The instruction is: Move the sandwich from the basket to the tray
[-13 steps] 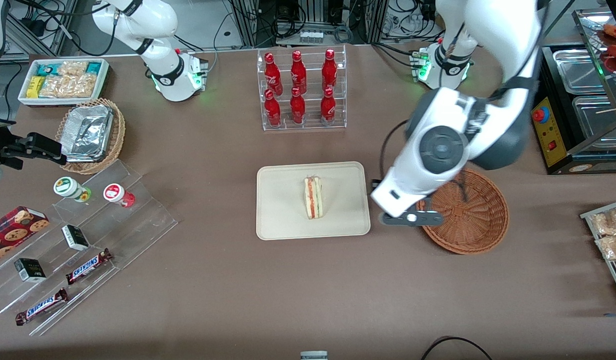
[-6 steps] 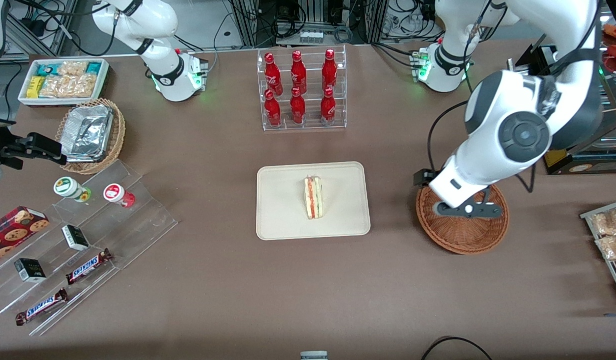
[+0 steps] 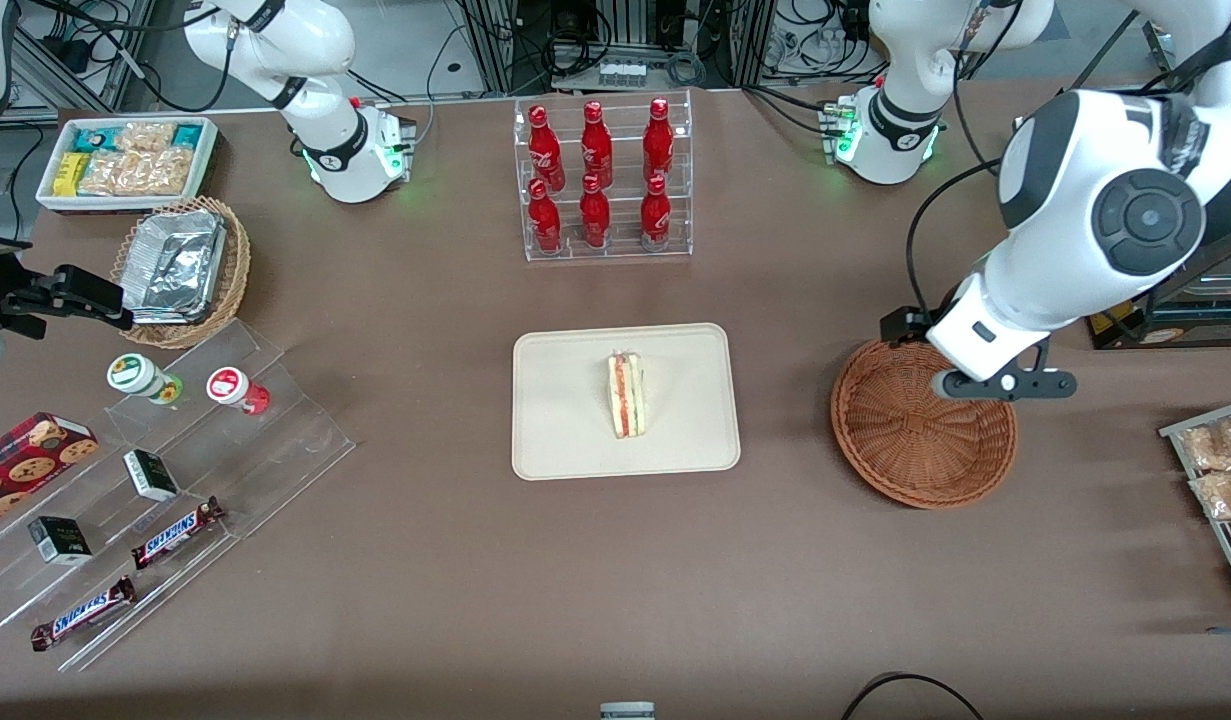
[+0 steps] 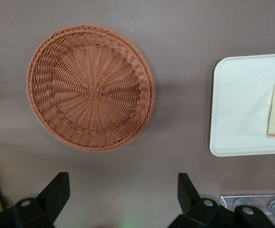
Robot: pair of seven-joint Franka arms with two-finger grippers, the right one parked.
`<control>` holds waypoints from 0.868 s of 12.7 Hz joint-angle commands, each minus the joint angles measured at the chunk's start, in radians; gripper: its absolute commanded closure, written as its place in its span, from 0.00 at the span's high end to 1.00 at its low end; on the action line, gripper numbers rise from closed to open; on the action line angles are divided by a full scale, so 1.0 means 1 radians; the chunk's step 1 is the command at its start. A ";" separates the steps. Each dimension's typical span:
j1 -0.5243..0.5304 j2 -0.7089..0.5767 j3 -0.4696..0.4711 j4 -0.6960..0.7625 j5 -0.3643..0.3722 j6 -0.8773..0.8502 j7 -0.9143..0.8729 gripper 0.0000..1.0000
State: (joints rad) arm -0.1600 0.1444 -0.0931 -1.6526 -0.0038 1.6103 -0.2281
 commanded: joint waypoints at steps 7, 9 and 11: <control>0.200 -0.126 -0.111 -0.039 -0.005 -0.119 0.073 1.00; 0.214 -0.175 -0.111 -0.085 -0.005 -0.119 0.073 1.00; 0.214 -0.200 -0.109 -0.092 -0.005 -0.139 0.073 1.00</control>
State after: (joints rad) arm 0.0282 0.0014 -0.1843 -1.6986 -0.0038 1.4861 -0.1683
